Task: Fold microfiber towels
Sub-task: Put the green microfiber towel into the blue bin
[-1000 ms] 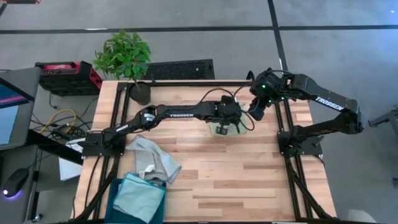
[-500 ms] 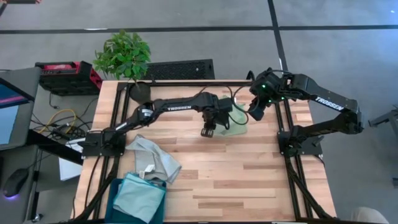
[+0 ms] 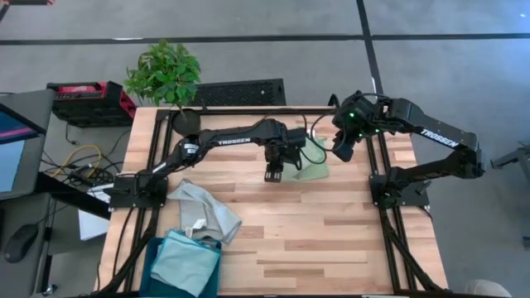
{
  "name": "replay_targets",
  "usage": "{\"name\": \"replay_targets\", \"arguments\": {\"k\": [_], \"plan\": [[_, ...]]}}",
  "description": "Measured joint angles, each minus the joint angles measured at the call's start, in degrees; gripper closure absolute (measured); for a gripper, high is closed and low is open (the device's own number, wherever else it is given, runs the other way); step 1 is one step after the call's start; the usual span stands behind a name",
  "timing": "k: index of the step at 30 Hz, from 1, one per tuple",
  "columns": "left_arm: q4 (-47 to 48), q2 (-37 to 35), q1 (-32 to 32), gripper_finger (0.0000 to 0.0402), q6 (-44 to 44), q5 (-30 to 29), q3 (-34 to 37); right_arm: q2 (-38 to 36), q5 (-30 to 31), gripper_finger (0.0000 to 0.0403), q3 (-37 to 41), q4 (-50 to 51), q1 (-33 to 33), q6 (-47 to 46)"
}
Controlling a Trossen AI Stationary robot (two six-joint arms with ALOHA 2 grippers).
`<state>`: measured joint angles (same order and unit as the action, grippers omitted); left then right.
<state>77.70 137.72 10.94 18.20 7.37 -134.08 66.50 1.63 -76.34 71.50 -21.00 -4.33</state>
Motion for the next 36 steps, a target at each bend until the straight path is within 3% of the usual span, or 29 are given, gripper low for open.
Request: {"name": "replay_targets", "arguments": {"k": [5, 11, 15, 27, 36], "plan": [[1.4, -3.6, 1.0, 0.0316, -1.2, 0.5, 0.0, -2.8, 0.0, 0.0275, 2.8, -2.7, 2.4, 0.3], [4.2, -6.4, 1.1, 0.0315, -1.4, 0.5, 0.0, -8.4, -0.2, 0.0275, 9.4, -14.3, 10.1, -2.1], [6.6, -7.7, 0.7, 0.0315, -1.4, 0.5, 0.0, -9.6, -0.2, 0.0275, 10.3, -15.1, 14.3, -2.6], [3.9, -8.4, -0.8, 0.0315, -1.4, 0.4, 0.0, -7.9, -0.1, 0.0275, 10.3, -15.1, 18.0, -2.7], [4.0, -8.4, -0.8, 0.0315, -1.1, -0.3, 0.0, -2.8, 0.0, 0.0275, 10.3, -15.6, 18.0, -1.6]]}}
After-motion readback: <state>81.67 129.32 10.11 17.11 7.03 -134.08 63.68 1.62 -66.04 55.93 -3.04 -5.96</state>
